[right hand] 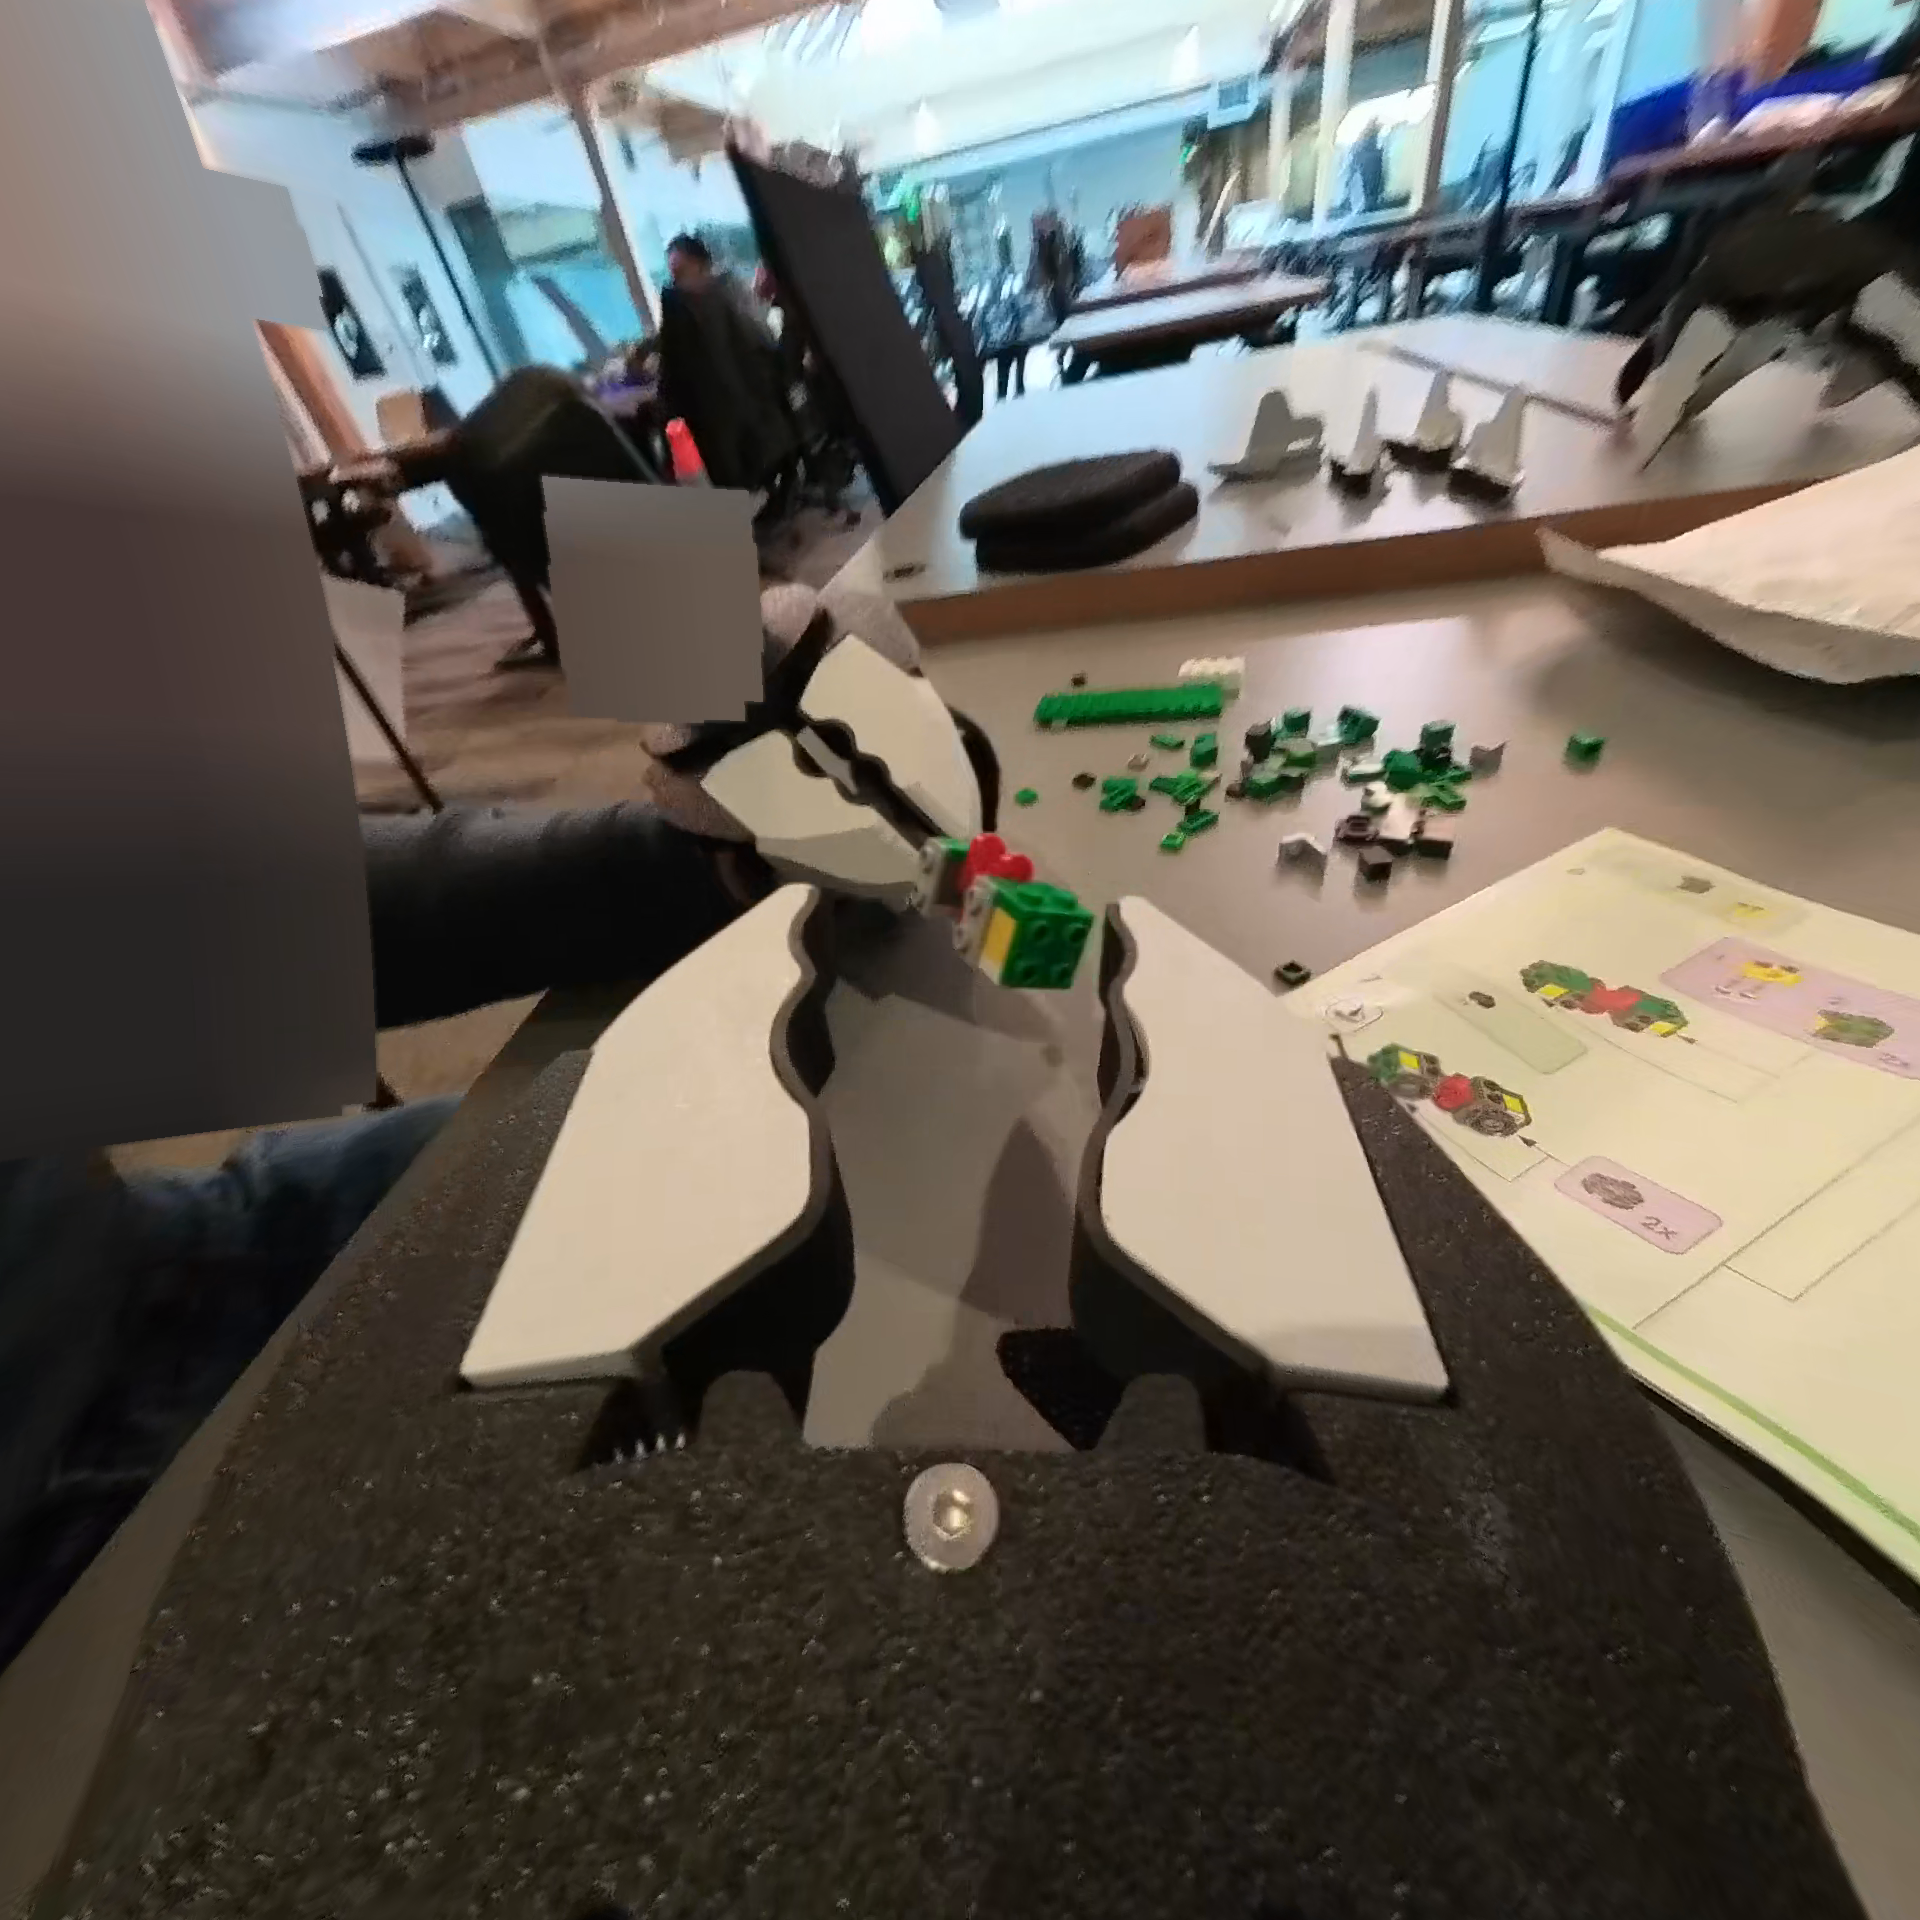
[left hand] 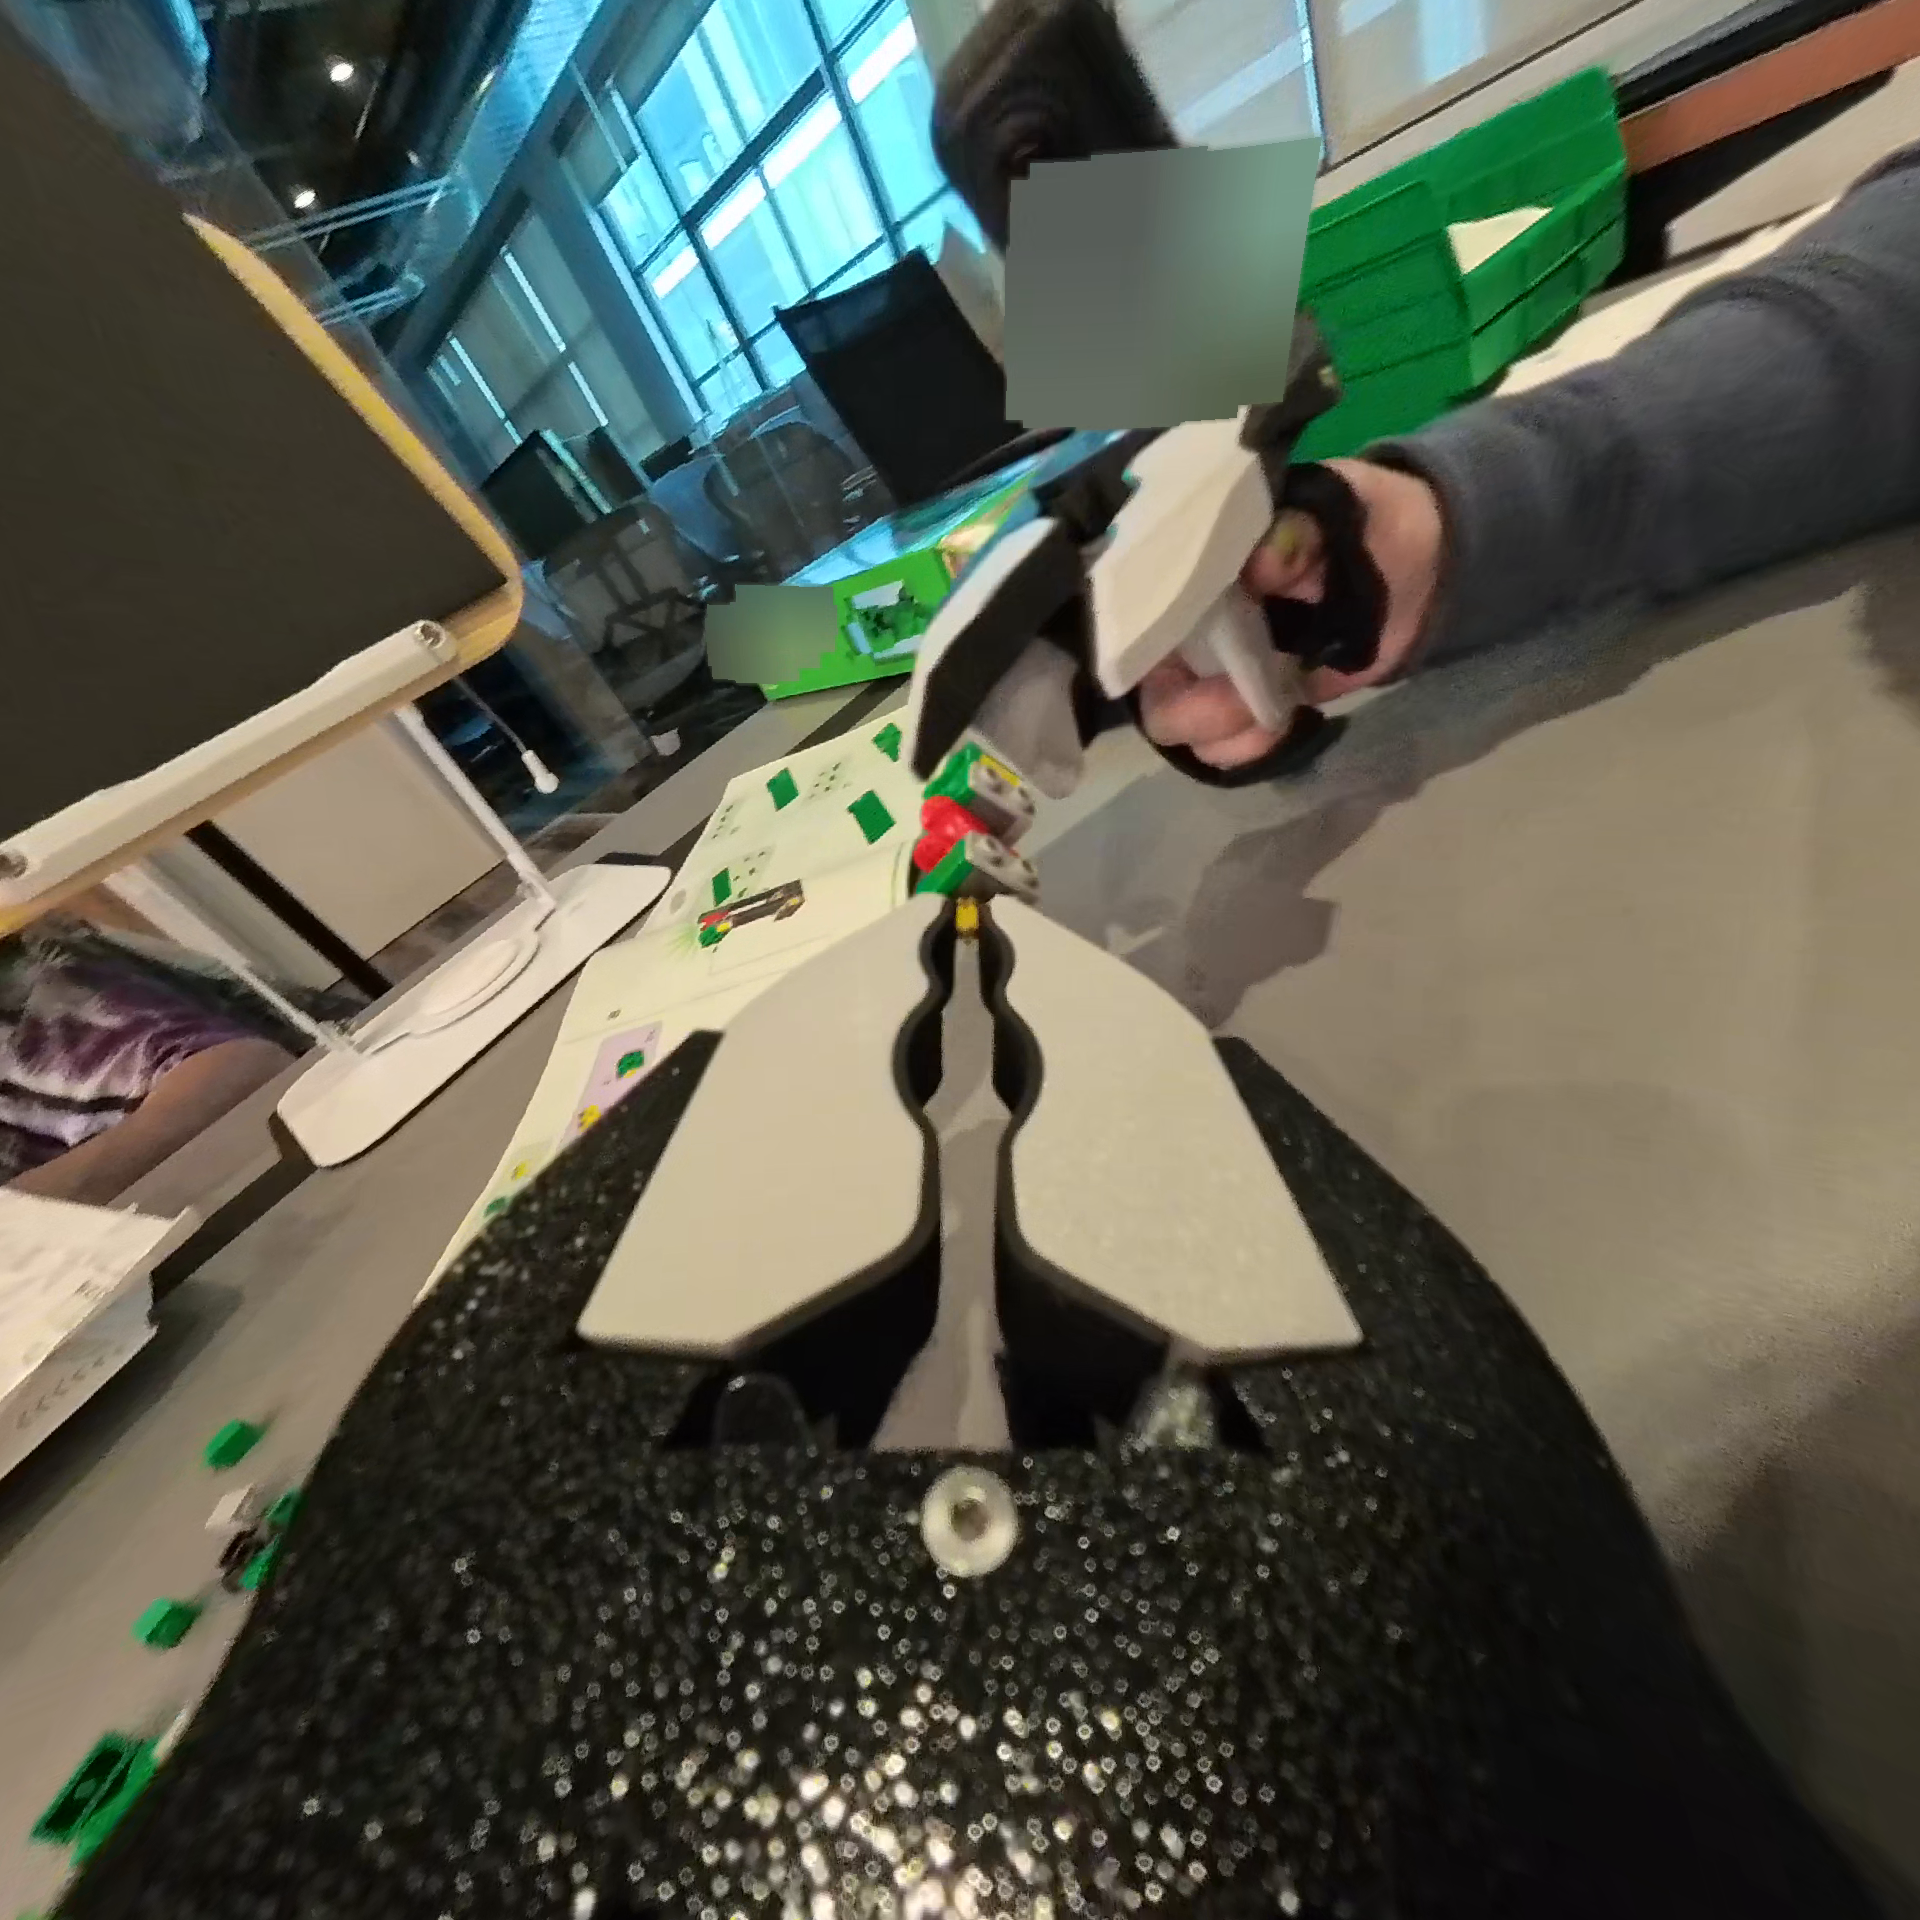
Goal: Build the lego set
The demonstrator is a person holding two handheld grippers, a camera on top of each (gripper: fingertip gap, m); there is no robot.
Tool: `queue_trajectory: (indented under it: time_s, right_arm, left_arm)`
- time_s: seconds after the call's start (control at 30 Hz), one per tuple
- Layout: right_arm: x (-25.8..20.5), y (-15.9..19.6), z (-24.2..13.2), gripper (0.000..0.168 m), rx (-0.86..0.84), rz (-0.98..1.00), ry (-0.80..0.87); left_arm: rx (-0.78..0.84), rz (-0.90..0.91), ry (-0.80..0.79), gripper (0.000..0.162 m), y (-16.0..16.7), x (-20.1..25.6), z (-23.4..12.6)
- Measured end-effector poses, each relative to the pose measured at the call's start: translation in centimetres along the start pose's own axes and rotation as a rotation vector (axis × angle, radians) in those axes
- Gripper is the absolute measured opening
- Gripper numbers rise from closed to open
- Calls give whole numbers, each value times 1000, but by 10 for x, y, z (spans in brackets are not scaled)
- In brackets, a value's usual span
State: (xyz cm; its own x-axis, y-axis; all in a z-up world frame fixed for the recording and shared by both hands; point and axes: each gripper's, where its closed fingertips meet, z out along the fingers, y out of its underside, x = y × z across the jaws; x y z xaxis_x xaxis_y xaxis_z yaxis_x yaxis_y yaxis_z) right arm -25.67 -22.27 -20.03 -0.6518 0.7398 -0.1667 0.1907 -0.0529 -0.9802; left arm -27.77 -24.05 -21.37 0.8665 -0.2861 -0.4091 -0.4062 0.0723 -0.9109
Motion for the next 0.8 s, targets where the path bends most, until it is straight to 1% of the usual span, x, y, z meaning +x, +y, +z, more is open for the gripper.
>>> queue_trajectory:
  time_s: [0.17, 0.33, 0.4, 0.5, 0.6, 0.73, 0.8]
  right_arm:
    - [0, 4, -3, 44, -118, -2, -90]
    - [-10, 14, -1, 42, -221, 75, -222]
    - [-10, 17, 2, 37, -248, 71, -238]
    - [-11, 19, 3, 21, -278, 57, -261]
    - [-9, 22, 1, 20, -288, 45, -254]
    - [2, 28, -5, 20, -312, 21, -208]
    - [14, 33, -11, 20, -347, -1, -162]
  left_arm:
    - [28, 3, 61, 3, -4, 9, 1]
    - [40, 10, 111, 3, -6, 17, 3]
    - [38, 12, 120, 3, -6, 19, 4]
    - [29, 19, 121, 3, -4, 19, 5]
    - [16, 33, 103, 4, -2, 18, 7]
    - [15, 25, 22, 24, 0, 7, 10]
    - [25, 8, -22, 31, -1, -1, 8]
